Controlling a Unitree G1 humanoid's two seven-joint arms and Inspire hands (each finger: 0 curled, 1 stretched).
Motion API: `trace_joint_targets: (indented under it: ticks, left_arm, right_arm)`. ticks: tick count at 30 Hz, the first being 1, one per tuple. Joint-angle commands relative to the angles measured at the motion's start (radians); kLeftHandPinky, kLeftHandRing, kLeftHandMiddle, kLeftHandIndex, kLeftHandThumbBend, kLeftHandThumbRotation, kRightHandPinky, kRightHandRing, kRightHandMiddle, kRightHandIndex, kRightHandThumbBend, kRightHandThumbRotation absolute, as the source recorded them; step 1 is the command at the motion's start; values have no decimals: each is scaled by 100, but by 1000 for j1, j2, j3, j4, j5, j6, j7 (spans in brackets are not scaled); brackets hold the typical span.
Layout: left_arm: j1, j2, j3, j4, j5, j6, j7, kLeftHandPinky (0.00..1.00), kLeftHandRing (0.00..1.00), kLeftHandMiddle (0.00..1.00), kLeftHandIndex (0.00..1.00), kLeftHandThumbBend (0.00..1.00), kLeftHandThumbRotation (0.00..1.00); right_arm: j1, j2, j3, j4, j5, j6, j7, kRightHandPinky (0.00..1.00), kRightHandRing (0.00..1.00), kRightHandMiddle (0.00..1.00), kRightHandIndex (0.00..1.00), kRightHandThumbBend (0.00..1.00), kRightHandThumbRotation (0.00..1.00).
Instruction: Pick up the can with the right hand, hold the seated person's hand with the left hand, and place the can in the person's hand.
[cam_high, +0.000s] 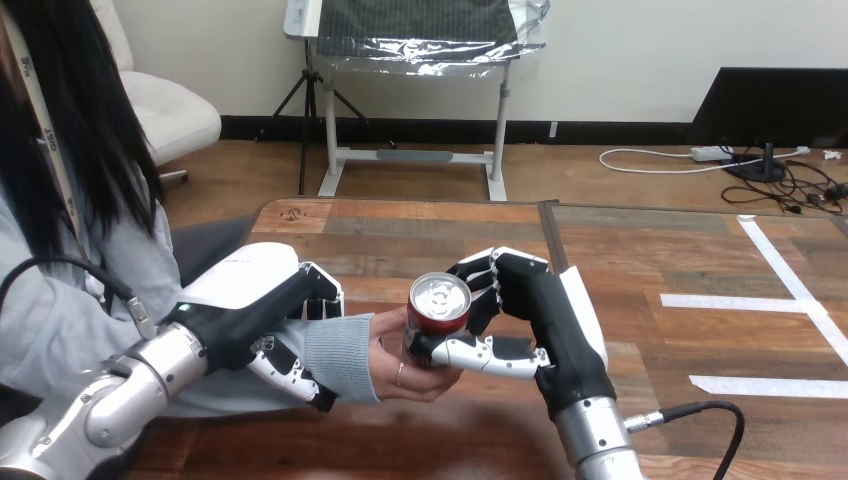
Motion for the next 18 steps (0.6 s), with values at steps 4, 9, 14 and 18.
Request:
trace_joint_targets:
  ticks: [4,9,14,18]
  left_arm:
    - [-107,-35,43,-60,-36,-22,34,20,25,33,35,83,0]
    - [-101,-37,46,-72,-45,-21,25,20,25,33,35,83,0]
    - [-104,-38,46,-61,-44,-39,35,20,25,33,35,83,0]
    - [-104,-40,46,-53,-45,-47,39,19,25,33,35,82,0]
  right_arm:
    - [-31,6,24,-53,-20,-42,-14,31,35,43,49,82,0]
    - [-25,6,32,-54,-29,-44,-21,30,33,41,49,82,0]
    - [-26,10,38,-40,-27,-61,-19,29,33,40,49,83,0]
    - [-27,11,41,-29,-31,-72,-24,29,32,40,49,83,0]
